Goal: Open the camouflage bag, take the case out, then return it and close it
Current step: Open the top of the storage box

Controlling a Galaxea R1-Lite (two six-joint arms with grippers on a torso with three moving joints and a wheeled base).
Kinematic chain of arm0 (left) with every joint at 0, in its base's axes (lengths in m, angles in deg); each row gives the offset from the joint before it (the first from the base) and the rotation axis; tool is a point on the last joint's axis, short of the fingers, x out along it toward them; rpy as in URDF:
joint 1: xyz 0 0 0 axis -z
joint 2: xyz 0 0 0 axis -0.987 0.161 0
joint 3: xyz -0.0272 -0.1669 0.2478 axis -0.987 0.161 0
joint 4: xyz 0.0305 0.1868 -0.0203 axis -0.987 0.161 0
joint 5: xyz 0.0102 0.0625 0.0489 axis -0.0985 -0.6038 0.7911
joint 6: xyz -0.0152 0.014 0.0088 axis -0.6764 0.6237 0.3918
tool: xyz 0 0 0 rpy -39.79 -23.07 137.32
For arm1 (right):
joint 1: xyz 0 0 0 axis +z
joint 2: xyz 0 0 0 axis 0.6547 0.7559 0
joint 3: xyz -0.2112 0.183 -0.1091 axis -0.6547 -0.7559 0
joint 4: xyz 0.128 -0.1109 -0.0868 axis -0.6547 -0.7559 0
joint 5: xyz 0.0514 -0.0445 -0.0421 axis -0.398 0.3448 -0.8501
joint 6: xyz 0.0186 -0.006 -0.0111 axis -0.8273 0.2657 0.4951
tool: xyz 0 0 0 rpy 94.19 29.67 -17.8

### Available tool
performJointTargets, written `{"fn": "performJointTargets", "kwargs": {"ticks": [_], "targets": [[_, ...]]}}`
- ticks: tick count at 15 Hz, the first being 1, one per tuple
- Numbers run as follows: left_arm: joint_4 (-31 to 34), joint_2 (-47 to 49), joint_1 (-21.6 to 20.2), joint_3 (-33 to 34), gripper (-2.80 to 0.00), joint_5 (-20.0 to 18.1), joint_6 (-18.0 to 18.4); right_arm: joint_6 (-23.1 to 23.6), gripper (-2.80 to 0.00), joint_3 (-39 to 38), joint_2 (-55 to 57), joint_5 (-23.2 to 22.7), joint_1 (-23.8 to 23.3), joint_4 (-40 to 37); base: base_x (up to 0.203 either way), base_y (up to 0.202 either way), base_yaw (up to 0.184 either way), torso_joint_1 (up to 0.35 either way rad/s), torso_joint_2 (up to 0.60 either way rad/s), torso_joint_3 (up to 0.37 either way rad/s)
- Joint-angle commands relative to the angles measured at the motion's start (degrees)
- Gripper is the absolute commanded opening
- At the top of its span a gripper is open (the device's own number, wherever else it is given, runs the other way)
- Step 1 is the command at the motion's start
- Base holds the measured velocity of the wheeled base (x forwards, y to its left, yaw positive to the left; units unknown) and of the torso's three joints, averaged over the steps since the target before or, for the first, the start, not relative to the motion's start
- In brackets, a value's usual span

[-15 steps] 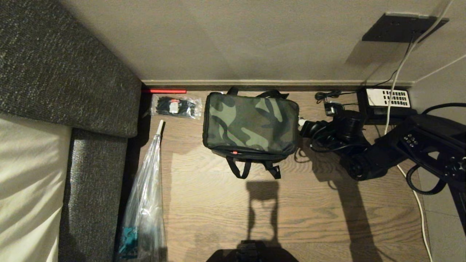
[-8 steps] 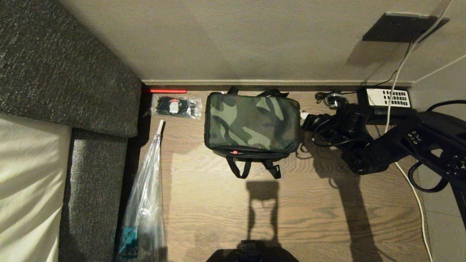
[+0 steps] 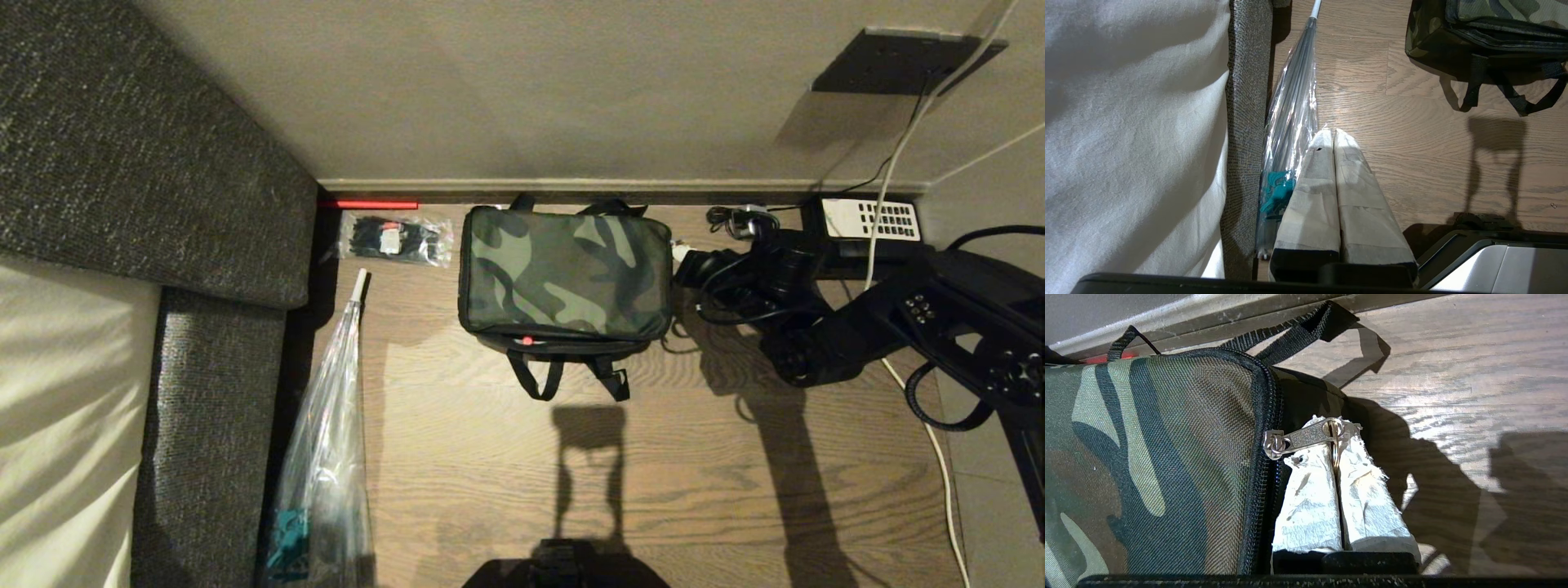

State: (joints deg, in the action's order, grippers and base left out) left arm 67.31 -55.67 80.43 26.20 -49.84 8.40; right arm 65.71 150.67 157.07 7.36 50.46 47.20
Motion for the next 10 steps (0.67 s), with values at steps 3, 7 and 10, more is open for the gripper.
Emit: {"fn": "performJointTargets", "kwargs": {"ticks": [3, 7, 10], "targets": [[0.0, -0.1, 0.0, 0.2, -2.80, 0.0, 0.0, -0.1, -2.80, 1.7, 0.7, -0.2, 0.0, 0.5, 0.000, 0.000, 0.000, 0.000, 0.00, 0.000], [0.0, -0.1, 0.0, 0.2, -2.80, 0.0, 0.0, -0.1, -2.80, 2.7, 0.6, -0.2, 0.0, 0.8, 0.000, 0.000, 0.000, 0.000, 0.00, 0.000], [0.0, -0.1, 0.0, 0.1, -2.80, 0.0, 0.0, -0.1, -2.80, 3.4, 0.6, -0.2, 0.0, 0.8, 0.000, 0.000, 0.000, 0.000, 0.00, 0.000]]}}
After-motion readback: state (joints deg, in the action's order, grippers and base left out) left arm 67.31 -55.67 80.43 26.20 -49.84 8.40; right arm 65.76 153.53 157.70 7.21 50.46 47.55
